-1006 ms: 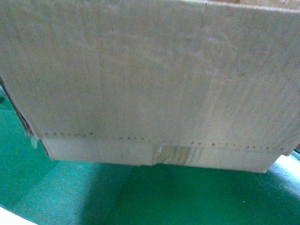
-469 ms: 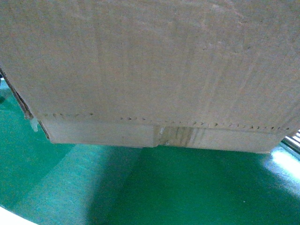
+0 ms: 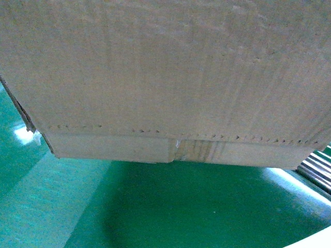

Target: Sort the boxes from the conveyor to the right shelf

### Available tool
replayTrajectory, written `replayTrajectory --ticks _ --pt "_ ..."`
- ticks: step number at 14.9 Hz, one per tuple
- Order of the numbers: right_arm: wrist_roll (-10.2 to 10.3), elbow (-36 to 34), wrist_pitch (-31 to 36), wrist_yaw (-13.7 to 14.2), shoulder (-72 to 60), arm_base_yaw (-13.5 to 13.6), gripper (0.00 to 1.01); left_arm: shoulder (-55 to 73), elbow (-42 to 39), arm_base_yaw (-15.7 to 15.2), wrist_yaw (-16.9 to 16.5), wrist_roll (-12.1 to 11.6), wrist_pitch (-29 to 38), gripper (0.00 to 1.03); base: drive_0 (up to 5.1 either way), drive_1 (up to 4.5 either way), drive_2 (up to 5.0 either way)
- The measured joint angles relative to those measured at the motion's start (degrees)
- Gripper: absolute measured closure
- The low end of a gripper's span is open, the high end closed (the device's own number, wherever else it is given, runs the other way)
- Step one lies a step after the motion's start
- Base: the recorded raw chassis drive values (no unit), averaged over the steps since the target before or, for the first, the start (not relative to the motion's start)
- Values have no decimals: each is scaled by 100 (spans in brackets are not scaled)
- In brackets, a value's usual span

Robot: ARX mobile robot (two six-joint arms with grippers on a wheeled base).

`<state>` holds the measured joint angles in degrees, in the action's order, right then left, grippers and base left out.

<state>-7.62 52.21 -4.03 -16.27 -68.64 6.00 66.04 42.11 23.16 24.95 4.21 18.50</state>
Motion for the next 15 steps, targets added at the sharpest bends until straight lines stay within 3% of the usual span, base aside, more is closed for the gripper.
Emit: replayTrajectory --ticks 3,10,15 --pt "0 0 -2 0 0 0 99 0 0 0 0 -9 2 101 -153 -153 -153" --pt "-2 -2 -4 0 -33 0 99 20 0 0 4 -15 -11 101 -165 -583 252" --pt "-2 0 -31 0 22 -2 99 -15 2 0 -2 -17 -11 101 -145 -176 -114"
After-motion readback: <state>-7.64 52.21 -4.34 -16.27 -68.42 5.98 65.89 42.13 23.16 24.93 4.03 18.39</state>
